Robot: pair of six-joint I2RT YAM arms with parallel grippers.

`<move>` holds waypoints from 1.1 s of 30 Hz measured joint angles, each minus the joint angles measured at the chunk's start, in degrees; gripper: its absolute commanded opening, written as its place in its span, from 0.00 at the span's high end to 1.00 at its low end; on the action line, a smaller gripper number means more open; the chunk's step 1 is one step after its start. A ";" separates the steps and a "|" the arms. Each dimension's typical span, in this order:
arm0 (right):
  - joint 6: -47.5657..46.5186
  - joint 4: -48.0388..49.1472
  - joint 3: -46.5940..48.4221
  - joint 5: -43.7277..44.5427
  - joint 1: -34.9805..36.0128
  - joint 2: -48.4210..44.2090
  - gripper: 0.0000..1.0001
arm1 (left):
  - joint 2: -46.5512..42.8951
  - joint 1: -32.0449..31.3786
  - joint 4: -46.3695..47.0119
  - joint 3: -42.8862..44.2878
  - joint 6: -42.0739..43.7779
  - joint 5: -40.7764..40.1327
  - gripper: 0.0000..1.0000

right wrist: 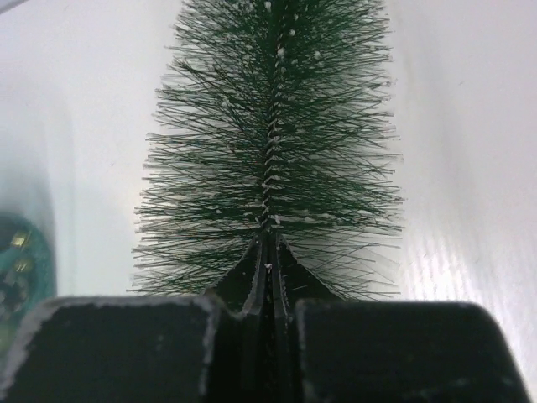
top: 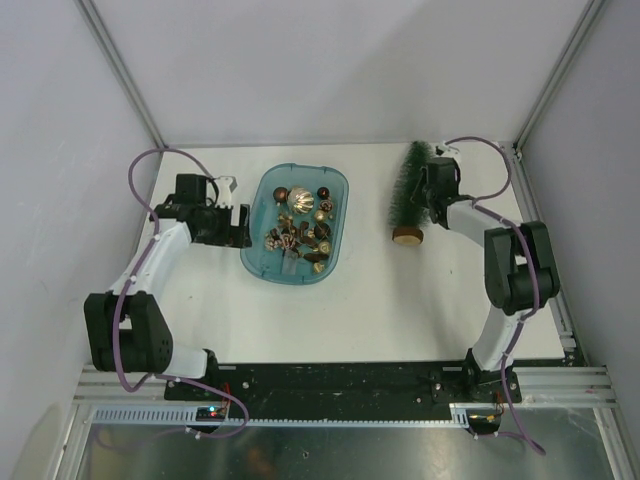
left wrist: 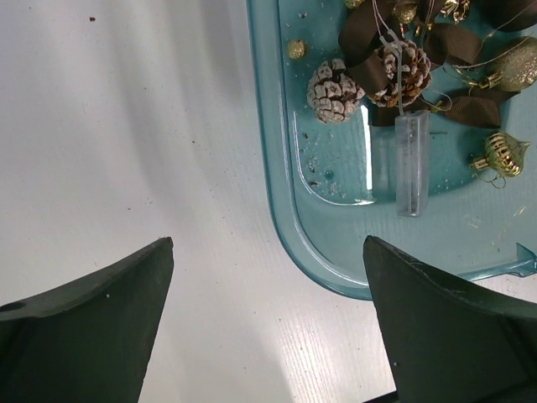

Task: Decorate the small christmas tree

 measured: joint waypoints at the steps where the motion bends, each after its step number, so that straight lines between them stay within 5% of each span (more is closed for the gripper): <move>1: -0.04 -0.57 -0.55 0.22 0.81 -1.01 1.00 | 0.00 0.00 0.02 -0.15 0.00 0.02 0.00; 14: 0.28 -2.60 -19.19 11.43 27.52 -32.11 1.00 | -3.74 0.00 -0.15 -2.16 0.55 -0.39 0.00; 23: -5.46 21.20 -44.48 17.66 45.88 -38.95 1.00 | -6.19 0.00 -0.39 -2.19 1.05 -0.52 0.00; 27: -7.32 28.33 -46.53 19.21 49.24 -38.95 0.99 | -6.60 0.00 -0.66 -2.27 1.05 -0.74 0.00; 33: -7.96 31.74 -46.49 19.39 52.74 -39.10 0.63 | -6.84 0.00 -1.11 -2.27 1.05 -1.01 0.00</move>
